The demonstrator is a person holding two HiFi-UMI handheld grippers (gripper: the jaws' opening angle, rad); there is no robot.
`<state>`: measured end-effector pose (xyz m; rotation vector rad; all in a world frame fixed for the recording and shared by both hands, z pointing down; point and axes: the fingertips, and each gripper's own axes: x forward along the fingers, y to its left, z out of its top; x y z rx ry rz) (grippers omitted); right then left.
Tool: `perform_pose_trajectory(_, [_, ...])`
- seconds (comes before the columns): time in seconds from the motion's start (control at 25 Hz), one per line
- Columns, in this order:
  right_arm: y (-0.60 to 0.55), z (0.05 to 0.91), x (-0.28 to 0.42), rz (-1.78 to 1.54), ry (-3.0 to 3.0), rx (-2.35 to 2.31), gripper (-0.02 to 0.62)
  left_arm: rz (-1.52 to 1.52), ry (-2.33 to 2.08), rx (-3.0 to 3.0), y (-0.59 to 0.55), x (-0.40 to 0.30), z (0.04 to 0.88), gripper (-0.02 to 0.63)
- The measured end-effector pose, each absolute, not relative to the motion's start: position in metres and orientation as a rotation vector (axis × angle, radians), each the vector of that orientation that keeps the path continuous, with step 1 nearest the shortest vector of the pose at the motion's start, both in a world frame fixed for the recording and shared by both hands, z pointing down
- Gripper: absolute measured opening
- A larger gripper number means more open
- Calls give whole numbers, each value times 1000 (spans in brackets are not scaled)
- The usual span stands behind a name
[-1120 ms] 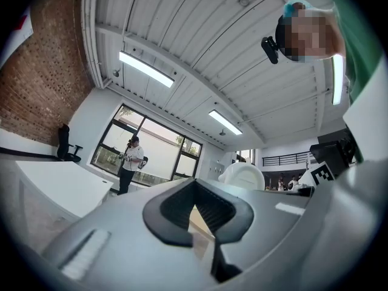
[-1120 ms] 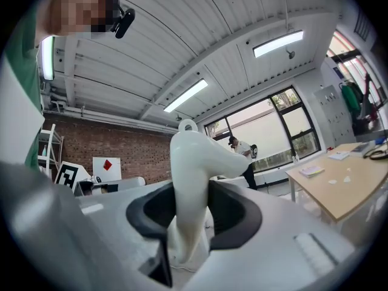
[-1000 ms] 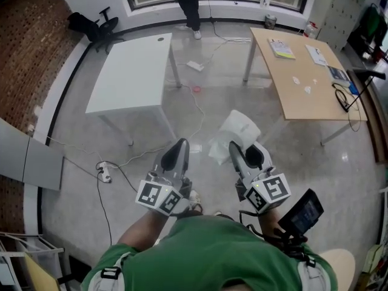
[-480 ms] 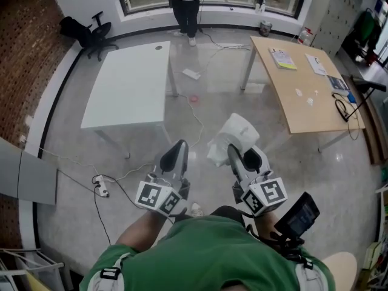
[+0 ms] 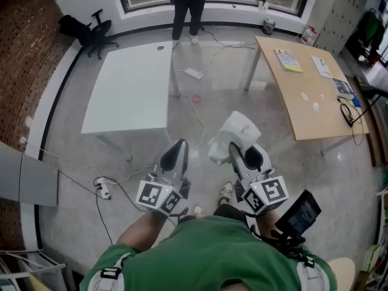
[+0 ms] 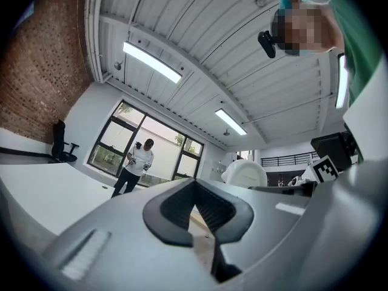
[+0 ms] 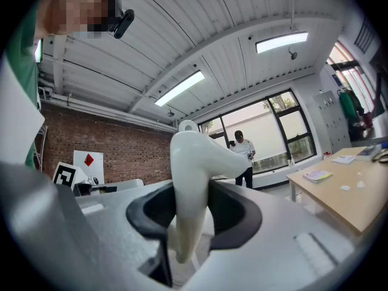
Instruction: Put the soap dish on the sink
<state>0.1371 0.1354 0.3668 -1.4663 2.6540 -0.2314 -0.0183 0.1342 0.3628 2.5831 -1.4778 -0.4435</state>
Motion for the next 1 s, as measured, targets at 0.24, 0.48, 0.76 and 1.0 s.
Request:
perform_pose_trajectory(0.24, [88,368,156,-240,2661,-1449,140,-415,-1500,2570,87,1,364,6])
perform_pose_trajectory(0.48, [39,367,178,-237,2671,-1424,140,-386,-1518,2567,40,29,366,6])
perform_pose_trajectory(0.76, [-9,369,210,-257,2684,-1377,140,-366,-1567,2550,-6,61,365,6])
perform_pose_trajectory(1.0, [-39,373,234,-273,2701,-1340,140,-363,-1626,2520,-30,81,366,7])
